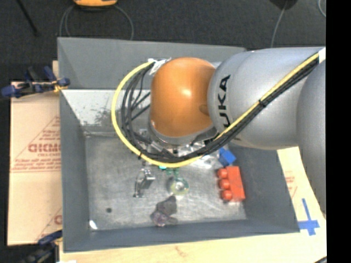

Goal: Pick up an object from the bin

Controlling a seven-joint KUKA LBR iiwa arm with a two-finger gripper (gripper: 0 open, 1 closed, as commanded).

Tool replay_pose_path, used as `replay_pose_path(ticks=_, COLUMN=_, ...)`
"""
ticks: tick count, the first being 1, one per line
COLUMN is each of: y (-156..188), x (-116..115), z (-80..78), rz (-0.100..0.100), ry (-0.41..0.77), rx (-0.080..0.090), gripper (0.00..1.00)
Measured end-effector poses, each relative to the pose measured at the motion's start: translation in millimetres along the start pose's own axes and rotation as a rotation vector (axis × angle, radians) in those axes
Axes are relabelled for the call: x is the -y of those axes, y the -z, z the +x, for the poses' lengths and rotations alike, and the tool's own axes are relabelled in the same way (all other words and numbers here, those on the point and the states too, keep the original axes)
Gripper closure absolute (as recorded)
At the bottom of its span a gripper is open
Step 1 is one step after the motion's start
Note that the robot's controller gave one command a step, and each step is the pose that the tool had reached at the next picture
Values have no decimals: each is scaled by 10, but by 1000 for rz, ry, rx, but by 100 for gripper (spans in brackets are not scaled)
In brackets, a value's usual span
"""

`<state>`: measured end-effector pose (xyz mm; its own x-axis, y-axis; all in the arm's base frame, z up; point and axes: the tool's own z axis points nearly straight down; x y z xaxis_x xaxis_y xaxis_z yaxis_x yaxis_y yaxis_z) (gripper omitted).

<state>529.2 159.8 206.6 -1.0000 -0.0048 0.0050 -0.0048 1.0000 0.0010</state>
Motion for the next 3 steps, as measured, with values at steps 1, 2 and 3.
replay_pose_path(ticks=1, y=-904, x=432, z=-179, rz=4, ry=26, rx=1, gripper=0)
replay_pose_path(ticks=2, y=-1179, x=1146, z=-242, rz=5, ry=53, rx=4, gripper=0)
replay_pose_path(ticks=3, y=-1298, x=1726, z=-114, rz=3, ry=373, rx=17, gripper=0)
